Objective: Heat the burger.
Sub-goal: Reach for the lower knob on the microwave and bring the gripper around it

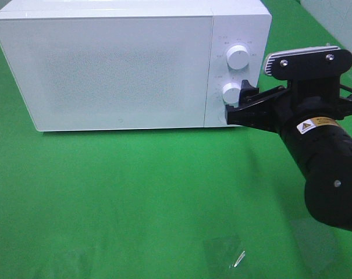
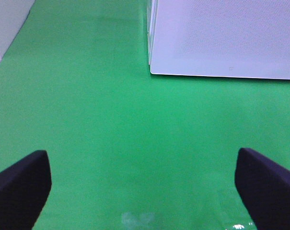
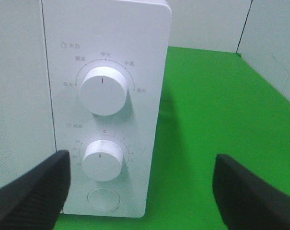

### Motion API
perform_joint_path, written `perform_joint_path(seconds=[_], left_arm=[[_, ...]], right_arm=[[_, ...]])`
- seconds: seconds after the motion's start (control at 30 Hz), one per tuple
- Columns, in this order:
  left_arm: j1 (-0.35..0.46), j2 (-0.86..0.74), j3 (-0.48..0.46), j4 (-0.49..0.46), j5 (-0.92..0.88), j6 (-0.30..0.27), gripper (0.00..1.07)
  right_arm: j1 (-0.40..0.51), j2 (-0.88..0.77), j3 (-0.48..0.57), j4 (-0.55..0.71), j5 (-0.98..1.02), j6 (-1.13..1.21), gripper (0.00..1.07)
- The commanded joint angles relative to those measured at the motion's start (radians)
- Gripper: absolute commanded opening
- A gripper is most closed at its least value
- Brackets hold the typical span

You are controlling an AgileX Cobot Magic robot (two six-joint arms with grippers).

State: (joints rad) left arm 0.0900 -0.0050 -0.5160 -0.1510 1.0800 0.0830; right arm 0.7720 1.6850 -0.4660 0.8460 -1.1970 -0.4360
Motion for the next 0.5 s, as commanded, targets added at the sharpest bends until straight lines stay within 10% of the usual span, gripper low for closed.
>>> perform_joint_path(seconds=[0.03,0.5], left_arm=[[0.002,-0.016,-0.001,-0.001,-0.013,-0.001,0.98],[0.002,-0.016,-0.001,-0.001,-0.013,-0.001,0.98]], right_arm=[[0.002,0.053,-0.033,0.003,-0.025,0.070,0.76],[-0.004,0.216,-0.130,-0.022,-0.097,0.103,0.76]])
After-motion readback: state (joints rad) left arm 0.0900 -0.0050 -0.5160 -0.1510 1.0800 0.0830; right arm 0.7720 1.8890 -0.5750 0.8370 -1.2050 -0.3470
